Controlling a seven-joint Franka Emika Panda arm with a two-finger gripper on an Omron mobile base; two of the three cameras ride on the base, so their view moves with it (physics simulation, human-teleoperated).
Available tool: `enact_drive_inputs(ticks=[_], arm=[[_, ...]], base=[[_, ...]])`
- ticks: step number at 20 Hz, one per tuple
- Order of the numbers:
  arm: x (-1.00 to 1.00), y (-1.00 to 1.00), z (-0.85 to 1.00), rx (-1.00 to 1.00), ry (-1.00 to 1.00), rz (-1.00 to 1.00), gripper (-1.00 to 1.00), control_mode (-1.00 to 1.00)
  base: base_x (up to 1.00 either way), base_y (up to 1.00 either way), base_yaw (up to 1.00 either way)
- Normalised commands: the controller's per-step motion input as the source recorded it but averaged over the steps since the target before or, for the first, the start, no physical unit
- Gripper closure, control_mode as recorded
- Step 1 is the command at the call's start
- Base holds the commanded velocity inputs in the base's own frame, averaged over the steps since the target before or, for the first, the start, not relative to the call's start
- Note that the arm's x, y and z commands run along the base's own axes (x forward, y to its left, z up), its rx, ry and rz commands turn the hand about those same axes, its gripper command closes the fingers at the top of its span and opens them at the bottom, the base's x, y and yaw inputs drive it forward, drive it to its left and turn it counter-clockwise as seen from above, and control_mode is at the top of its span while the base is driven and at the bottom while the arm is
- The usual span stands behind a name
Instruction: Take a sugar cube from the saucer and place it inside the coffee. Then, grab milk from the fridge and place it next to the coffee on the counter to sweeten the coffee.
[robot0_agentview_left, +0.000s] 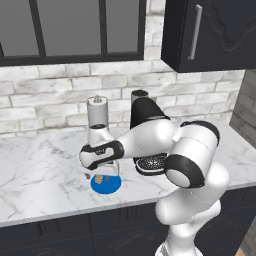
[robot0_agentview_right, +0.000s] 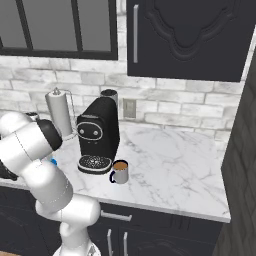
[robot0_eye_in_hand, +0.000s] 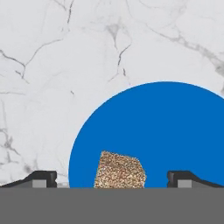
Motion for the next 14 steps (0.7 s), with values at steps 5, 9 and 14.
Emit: enact_drive_inputs(ticks=[5,9,14], arm=[[-0.06,0.11,-0.01,0.0,0.0,-0.02,-1.0,-1.0],[0.0,0.0,-0.08,0.0,0.0,-0.03,-1.0,-1.0],[-0.16,-0.05,-0.1,0.0,-0.01,-0.03,-1.0,-1.0]], base=[[0.0,0.0,0.0],[0.0,0.0,0.0],[0.0,0.0,0.0]])
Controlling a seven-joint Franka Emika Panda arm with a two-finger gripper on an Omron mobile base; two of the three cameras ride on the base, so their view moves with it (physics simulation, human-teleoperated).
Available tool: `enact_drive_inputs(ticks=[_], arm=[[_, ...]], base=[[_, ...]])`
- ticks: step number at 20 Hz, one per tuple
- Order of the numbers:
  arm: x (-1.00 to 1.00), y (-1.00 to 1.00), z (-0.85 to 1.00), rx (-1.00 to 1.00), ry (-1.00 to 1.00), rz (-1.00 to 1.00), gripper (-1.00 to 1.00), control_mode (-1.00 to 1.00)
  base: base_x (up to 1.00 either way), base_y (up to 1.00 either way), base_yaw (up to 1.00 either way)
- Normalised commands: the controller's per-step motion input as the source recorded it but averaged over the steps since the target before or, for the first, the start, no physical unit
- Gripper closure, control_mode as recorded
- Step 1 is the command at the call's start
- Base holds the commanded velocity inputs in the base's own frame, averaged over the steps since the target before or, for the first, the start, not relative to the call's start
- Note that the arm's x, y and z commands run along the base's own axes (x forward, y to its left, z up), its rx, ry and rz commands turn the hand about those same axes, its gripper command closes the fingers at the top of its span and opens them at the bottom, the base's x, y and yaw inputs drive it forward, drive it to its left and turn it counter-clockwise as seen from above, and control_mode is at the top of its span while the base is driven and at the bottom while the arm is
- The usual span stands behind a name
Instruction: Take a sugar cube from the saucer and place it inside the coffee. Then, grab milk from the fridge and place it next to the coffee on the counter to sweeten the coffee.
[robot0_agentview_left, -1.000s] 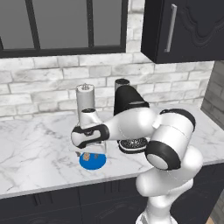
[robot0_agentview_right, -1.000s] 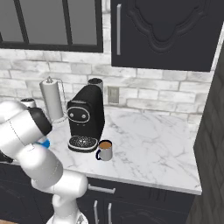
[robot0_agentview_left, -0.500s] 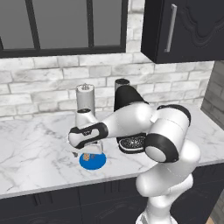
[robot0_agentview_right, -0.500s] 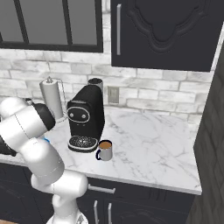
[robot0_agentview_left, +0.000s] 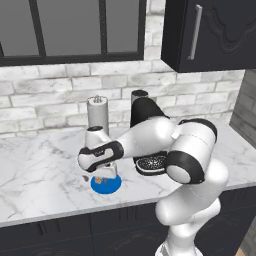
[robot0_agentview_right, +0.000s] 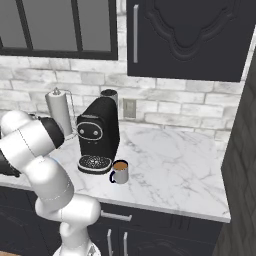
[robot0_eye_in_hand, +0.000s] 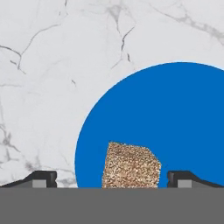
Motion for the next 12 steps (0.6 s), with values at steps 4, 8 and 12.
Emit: enact_drive_inputs(ticks=[4,8,12], arm=[[-0.24,-0.14,-0.04,0.0,-0.04,0.0,-1.0,-1.0],[-0.03,-0.02,0.0,0.0,-0.01,0.0,1.0,-1.0],[0.15,-0.03,-0.01,-0.02,0.0,0.0,1.0,-1.0]], base=[[0.0,0.0,0.0],[0.0,0.0,0.0],[0.0,0.0,0.0]])
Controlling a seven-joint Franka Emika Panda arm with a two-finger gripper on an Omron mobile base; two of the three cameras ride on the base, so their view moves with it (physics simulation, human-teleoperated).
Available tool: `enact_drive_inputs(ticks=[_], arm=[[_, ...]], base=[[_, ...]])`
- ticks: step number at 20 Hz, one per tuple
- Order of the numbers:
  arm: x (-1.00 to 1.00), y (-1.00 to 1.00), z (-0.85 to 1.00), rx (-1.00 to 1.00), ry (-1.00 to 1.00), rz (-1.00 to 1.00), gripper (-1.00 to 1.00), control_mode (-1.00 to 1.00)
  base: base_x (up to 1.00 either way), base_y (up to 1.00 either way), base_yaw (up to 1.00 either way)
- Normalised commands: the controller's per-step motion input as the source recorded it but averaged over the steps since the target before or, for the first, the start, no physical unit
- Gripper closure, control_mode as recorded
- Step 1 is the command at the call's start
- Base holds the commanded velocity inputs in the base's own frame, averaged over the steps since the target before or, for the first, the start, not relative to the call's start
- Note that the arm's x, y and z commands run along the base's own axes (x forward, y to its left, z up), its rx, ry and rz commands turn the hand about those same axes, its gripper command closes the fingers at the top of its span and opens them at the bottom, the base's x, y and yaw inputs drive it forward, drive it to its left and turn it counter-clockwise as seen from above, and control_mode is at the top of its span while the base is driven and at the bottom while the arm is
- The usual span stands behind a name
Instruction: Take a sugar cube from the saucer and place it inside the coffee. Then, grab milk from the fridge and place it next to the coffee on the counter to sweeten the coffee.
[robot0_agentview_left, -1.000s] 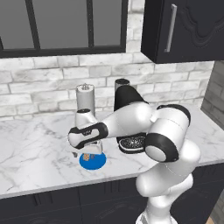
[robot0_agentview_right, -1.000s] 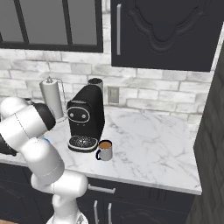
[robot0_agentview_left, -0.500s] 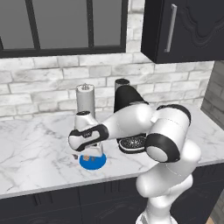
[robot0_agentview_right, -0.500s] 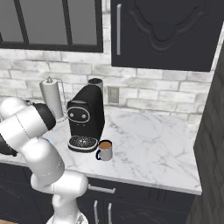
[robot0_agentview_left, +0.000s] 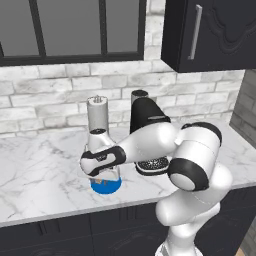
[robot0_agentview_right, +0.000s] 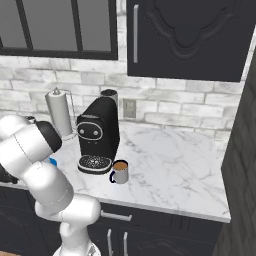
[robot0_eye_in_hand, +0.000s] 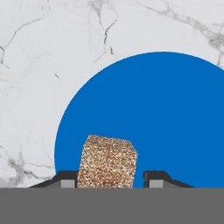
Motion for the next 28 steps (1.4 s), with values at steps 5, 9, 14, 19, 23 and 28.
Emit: enact_drive_inputs(ticks=[5,9,14,19,23,28], arm=[[0.23,0.0,0.0,-0.01,0.0,0.0,1.0,-1.0],[0.13,0.0,0.0,-0.01,0.0,0.0,1.0,-1.0],[-0.32,-0.25,0.21,0.0,-0.08,-0.02,1.0,-1.0],[-0.49,-0.65,0.57,0.0,-0.28,-0.1,1.0,-1.0],[-0.29,-0.97,0.57,0.0,-0.21,-0.18,1.0,-1.0],[-0.28,-1.0,0.52,0.09,-0.06,-0.21,1.0,-1.0]], base=[[0.0,0.0,0.0],[0.0,0.0,0.0],[0.0,0.0,0.0],[0.0,0.0,0.0],[0.0,0.0,0.0],[0.0,0.0,0.0]])
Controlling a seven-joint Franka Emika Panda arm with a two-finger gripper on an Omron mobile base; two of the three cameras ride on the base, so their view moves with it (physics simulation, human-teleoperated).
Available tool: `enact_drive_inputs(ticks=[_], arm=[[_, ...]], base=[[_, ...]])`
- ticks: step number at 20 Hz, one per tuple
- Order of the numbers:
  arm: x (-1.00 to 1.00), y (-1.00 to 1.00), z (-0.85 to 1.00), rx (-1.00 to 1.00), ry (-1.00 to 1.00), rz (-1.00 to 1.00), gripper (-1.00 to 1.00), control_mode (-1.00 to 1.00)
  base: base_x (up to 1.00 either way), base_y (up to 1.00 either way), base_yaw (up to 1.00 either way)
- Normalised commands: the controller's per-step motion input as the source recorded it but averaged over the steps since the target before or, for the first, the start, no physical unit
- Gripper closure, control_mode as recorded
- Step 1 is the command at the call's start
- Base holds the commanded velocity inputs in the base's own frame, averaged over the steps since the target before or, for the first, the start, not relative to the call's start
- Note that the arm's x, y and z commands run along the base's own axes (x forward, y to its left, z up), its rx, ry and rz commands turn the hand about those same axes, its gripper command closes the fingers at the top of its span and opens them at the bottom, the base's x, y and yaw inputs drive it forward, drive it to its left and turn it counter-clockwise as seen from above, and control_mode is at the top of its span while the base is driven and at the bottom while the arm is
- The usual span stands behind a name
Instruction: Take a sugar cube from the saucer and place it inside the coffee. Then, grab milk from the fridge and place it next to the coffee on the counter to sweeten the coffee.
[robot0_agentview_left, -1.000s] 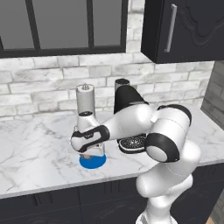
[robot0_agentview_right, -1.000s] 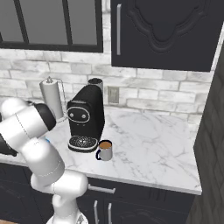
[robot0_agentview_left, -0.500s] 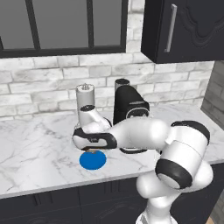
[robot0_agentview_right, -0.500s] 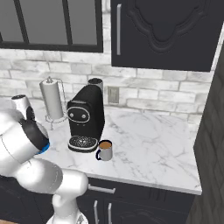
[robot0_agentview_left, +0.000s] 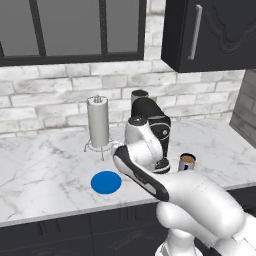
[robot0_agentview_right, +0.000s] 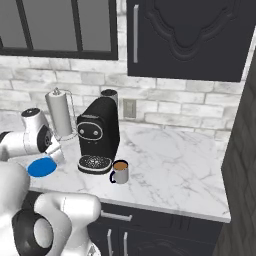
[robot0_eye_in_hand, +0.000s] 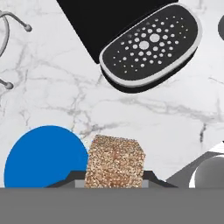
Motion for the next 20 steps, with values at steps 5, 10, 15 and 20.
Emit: enact_drive_inputs(ticks=[5,10,15,20], arm=[[-0.09,-1.0,0.41,0.12,0.0,-0.23,1.0,-1.0],[0.0,-1.0,0.32,0.08,0.0,-0.24,1.0,-1.0],[0.25,-1.0,0.1,0.0,0.0,-0.17,1.0,-1.0],[0.28,-0.82,0.11,0.0,0.09,-0.01,1.0,-1.0]], base=[[0.0,0.0,0.0],[0.0,0.0,0.0],[0.0,0.0,0.0],[0.0,0.0,0.0]])
